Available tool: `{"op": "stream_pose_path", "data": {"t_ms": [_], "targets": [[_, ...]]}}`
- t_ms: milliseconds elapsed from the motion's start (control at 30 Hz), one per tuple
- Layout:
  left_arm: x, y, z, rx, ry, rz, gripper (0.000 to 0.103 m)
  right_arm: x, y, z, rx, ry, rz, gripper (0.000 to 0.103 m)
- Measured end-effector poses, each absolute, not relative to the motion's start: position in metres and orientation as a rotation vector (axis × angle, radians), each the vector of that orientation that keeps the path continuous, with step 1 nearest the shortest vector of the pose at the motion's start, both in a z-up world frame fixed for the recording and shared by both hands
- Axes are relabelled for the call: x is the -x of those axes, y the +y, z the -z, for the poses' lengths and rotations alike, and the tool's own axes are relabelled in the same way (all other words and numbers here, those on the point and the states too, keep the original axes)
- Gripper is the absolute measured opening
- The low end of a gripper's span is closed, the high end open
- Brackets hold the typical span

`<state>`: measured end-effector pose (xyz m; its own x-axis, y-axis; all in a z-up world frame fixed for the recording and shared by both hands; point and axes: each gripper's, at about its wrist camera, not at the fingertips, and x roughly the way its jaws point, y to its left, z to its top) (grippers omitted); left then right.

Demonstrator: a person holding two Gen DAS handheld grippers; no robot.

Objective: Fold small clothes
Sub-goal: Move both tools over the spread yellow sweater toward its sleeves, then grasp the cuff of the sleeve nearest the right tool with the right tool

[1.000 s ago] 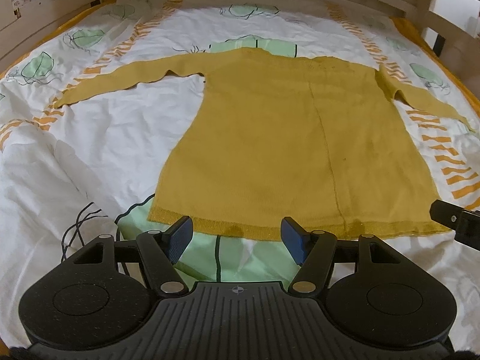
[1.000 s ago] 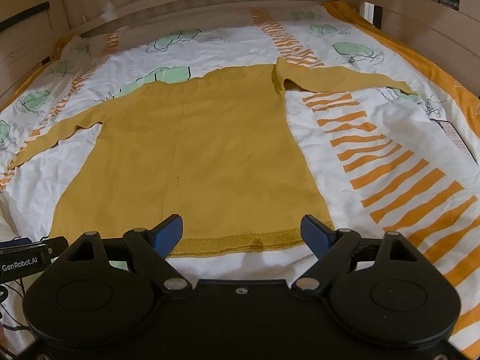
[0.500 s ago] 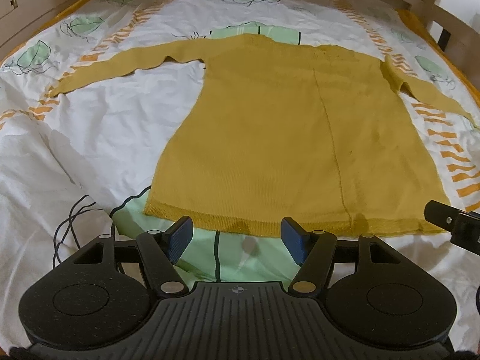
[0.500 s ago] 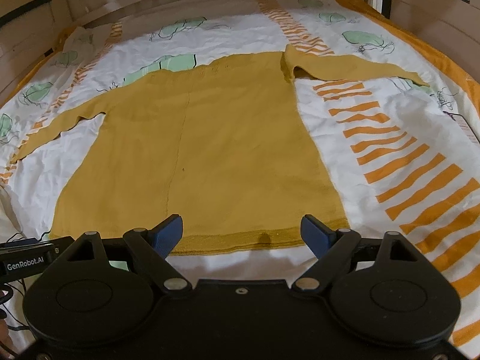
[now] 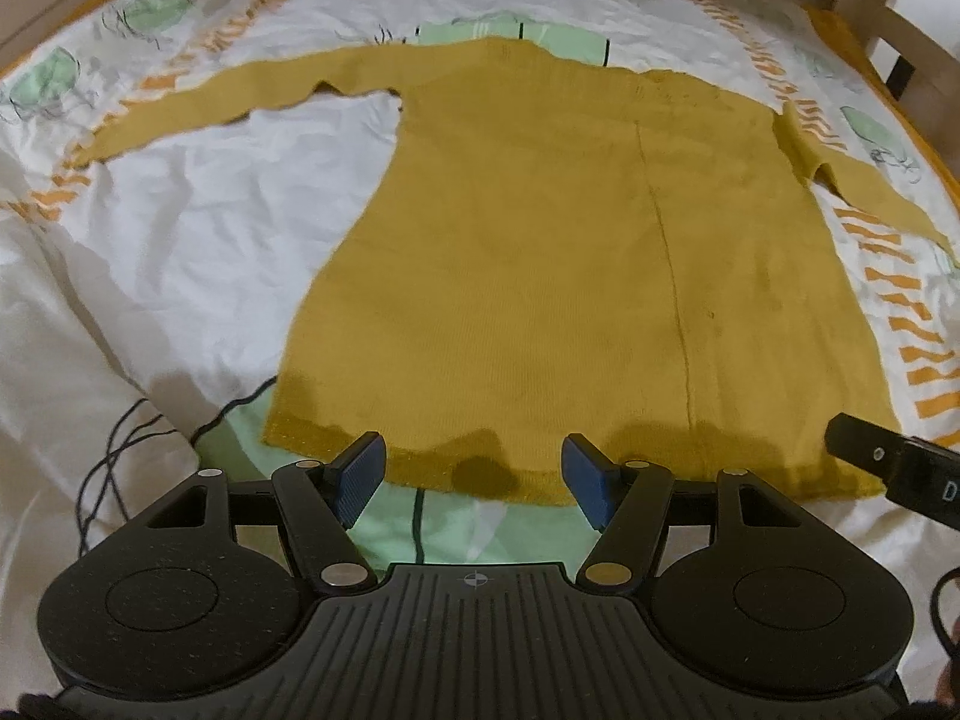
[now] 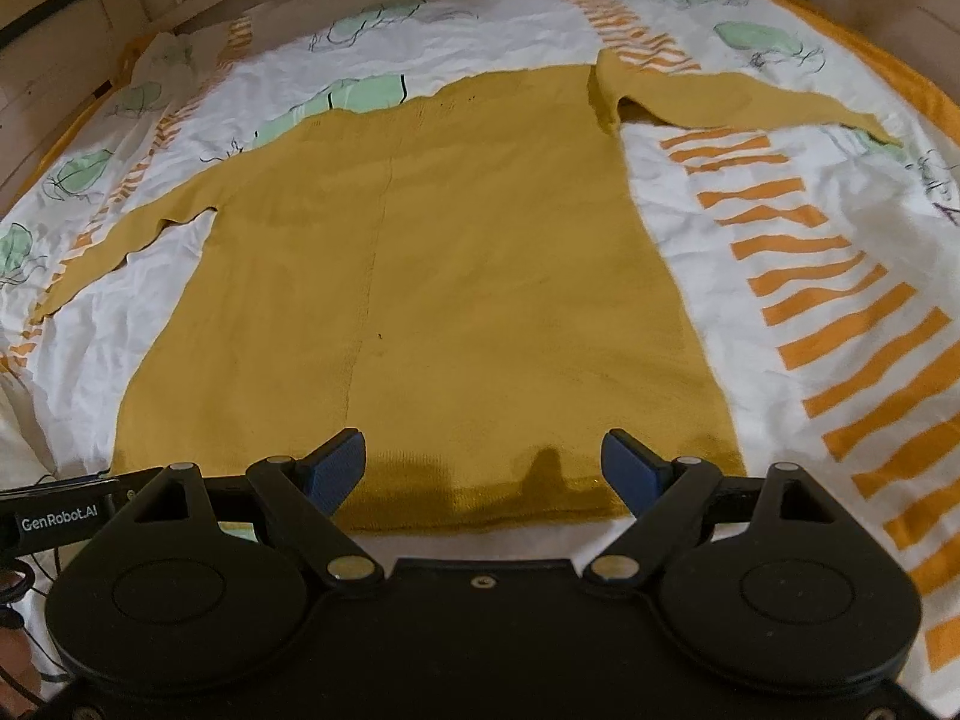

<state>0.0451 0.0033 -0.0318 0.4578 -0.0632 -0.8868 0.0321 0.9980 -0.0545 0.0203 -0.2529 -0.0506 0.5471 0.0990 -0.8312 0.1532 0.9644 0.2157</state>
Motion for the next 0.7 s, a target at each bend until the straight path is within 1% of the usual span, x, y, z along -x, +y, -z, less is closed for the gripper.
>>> {"op": "stream_pose_path", "data": {"t_ms": [267, 400, 567, 700], "targets": [[-0.079, 0.003, 0.039, 0.033, 1.176, 0.107, 0.063, -0.049, -0.266, 0.059, -0.344, 1.083, -0.038, 0.087], [-0.1, -0.002, 0.038, 0.014, 1.199, 0.143, 0.063, -0.066, -0.282, 0.067, -0.435, 1.14, -0.072, 0.087], [-0.13, -0.015, 0.031, -0.045, 1.175, 0.168, 0.063, -0.093, -0.316, 0.076, -0.62, 1.177, -0.087, 0.087], [-0.157, -0.026, 0.022, -0.088, 1.127, 0.18, 0.063, -0.12, -0.342, 0.071, -0.632, 1.168, -0.053, 0.087]]}}
